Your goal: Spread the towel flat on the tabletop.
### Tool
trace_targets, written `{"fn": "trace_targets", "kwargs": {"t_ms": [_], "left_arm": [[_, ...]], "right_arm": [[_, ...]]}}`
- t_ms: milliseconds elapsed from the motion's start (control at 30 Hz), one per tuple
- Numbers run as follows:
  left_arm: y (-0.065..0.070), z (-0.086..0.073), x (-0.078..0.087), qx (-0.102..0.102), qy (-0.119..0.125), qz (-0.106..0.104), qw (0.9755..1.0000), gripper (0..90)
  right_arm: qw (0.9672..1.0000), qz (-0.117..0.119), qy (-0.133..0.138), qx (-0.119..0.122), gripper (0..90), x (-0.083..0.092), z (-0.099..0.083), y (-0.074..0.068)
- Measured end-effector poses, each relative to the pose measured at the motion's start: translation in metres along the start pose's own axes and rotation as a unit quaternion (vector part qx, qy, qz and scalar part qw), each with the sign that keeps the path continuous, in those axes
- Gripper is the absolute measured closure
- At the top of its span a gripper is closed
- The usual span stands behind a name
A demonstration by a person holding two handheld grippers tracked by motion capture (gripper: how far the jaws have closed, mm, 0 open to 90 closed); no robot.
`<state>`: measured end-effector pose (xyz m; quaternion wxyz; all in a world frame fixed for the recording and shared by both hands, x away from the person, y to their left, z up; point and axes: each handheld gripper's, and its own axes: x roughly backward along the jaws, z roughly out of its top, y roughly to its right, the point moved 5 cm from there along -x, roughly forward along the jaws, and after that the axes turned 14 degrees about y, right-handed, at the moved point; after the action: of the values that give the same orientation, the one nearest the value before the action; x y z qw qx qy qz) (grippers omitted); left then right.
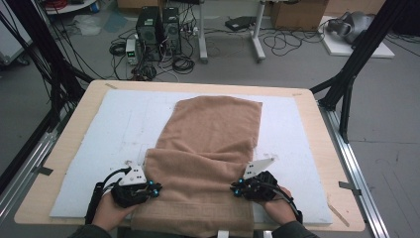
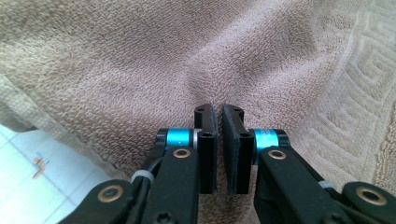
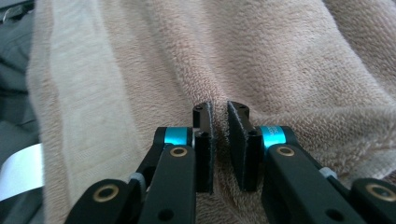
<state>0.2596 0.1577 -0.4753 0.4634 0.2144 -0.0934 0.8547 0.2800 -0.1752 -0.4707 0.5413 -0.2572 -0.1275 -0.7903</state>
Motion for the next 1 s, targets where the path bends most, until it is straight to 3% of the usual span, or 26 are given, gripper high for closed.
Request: {"fn": "trace_targets", "kwargs": {"t_ms": [300,400,533,633,800,867,933,1000], "left_arm": [[0.025,0.002,0.035,0.009,0.03,-0.024,0.9992,84.4],[0.026,0.008,0.041,0.007,0.043,-0.021,0.9988,78.4],[0.016,0.014,0.035,0.009,0.05,-0.013,0.9986,68.5],[0.006,0.014,0.022,0.014,0.046,-0.005,0.9988,65.3],[-0.004,0.008,-0.007,0.008,0.009,-0.003,0.9999,62.3],[-0.004,0.004,-0.012,0.0,0.006,-0.004,1.0,66.0],[-0.004,0.003,-0.011,0.009,0.013,-0.001,0.9999,76.1],[-0.002,0.001,-0.009,0.014,0.016,-0.003,0.9998,84.2]], "right_arm": [[0.9994,0.033,0.012,0.005,80.6,0.018,0.008,-0.036],[0.9983,0.04,0.04,0.012,74.8,0.029,0.021,-0.045],[0.9983,0.012,0.053,0.022,69.2,0.035,0.035,-0.034],[0.9992,-0.004,0.031,0.026,66.9,0.025,0.031,-0.018],[0.9997,-0.008,-0.005,0.02,64.6,0.002,0.012,0.0],[0.9998,-0.007,-0.011,0.014,68.8,-0.004,0.006,0.002],[1.0,-0.004,-0.006,0.006,80.7,-0.007,0.003,0.001],[0.9999,0.002,-0.007,0.011,86.7,-0.008,0.002,-0.001]]}}
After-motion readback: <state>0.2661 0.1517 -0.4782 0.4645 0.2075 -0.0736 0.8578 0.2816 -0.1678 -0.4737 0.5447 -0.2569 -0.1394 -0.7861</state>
